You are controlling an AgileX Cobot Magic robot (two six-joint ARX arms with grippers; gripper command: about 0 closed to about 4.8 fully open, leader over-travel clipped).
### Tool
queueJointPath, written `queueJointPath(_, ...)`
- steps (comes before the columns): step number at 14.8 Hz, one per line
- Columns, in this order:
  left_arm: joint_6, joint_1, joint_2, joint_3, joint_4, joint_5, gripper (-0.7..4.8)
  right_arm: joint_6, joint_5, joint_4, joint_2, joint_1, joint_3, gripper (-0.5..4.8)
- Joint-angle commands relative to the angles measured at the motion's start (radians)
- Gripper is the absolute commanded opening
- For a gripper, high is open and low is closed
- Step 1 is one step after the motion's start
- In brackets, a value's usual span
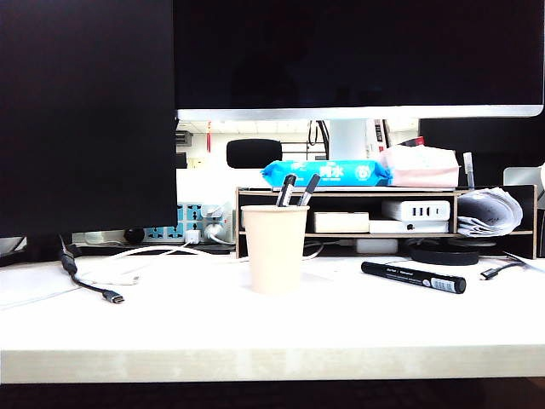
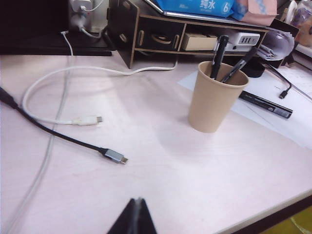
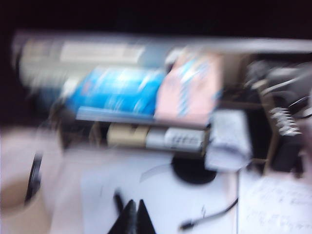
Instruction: Pick up the marker from the paper cup and put it on the table.
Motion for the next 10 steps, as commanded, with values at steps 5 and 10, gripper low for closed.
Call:
queueJointPath(5, 0.004, 0.001, 0.0, -0.002, -0.013, 0.005, -0.05, 0.055, -0.002, 0.105, -0.342, -0.08, -0.365, -0.06)
queueJointPath(10, 0.004, 0.001, 0.0, -0.002, -0.013, 0.005, -0.05, 0.063, 0.068, 0.243, -0.384, -0.08, -0.538, -0.06)
